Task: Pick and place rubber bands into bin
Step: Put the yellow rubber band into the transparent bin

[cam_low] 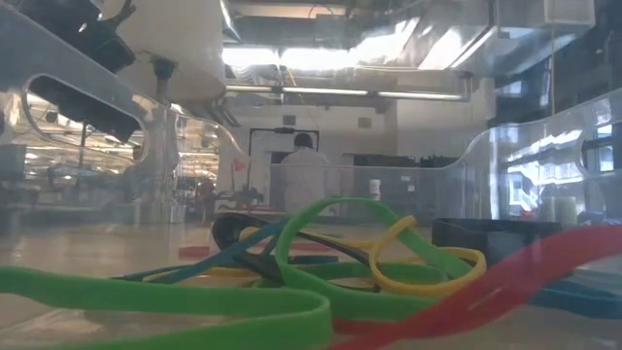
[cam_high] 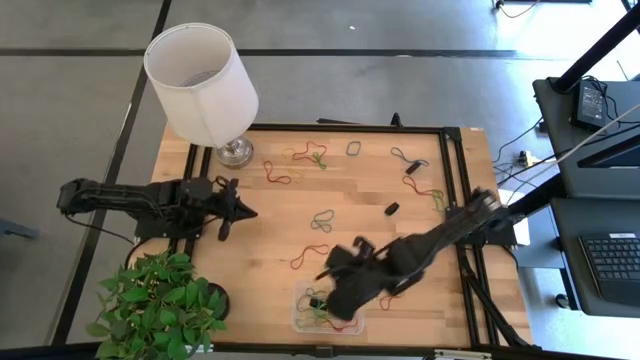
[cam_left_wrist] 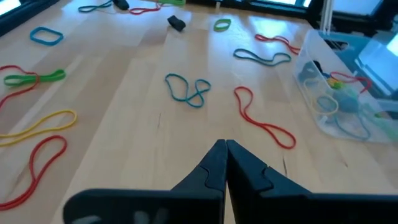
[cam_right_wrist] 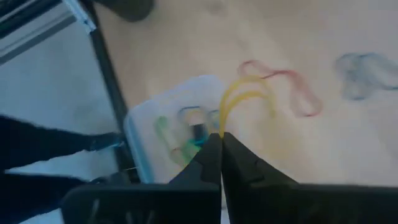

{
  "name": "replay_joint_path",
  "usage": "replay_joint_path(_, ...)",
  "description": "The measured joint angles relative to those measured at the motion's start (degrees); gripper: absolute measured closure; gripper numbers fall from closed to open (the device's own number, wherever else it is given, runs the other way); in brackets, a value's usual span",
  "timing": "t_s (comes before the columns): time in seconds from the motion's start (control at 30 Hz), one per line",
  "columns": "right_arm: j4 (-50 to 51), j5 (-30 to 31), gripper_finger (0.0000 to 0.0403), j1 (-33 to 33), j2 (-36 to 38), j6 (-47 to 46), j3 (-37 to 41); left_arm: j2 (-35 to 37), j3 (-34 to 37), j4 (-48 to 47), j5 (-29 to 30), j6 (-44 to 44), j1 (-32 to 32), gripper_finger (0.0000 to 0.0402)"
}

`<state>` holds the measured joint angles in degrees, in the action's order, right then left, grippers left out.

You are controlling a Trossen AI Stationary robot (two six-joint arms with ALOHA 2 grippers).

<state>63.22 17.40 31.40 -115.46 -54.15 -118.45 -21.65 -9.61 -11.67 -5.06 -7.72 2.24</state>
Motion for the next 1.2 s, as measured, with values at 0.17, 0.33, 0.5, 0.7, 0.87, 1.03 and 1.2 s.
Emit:
replay_joint_path(0.17, 5.92, -7.52, 0.0403, 0.37, -12.85, -6.03, -14.45, 0.0, 0.0, -1.51, 0.0, 0.54, -0.8, 0.0399)
replay_joint_path(0.33, 6.66, -17.62, 0.0403, 0.7, -19.41, -14.92, -14.08, 0.0, 0.0, -2.42, -0.59, 3.16, -1.62, 0.04)
replay_joint_path(0.5, 9.09, -22.29, 0.0403, 0.89, -24.09, -20.38, -13.27, 0.0, -0.02, -2.59, -0.87, 6.56, -2.24, 0.0399)
replay_joint_path(0.7, 8.94, -22.44, 0.0399, -0.83, -27.08, -20.49, -13.27, 0.0, -0.02, -3.14, -0.59, 8.52, -2.23, 0.0399)
replay_joint_path(0.87, 8.96, -22.51, 0.037, -1.29, -27.8, -20.59, -13.27, 0.0, -0.02, -3.16, -0.48, 8.52, -2.2, 0.04)
replay_joint_path(1.03, 9.92, -22.62, 0.0324, -1.29, -27.8, -20.42, -14.26, 0.0, -0.02, -3.22, -0.51, 8.53, -2.2, 0.0398)
replay_joint_path(1.2, 12.21, -22.1, 0.0275, -1.29, -27.13, -20.42, -16.25, 0.0, -0.02, -3.27, -0.52, 8.51, -2.2, 0.0399)
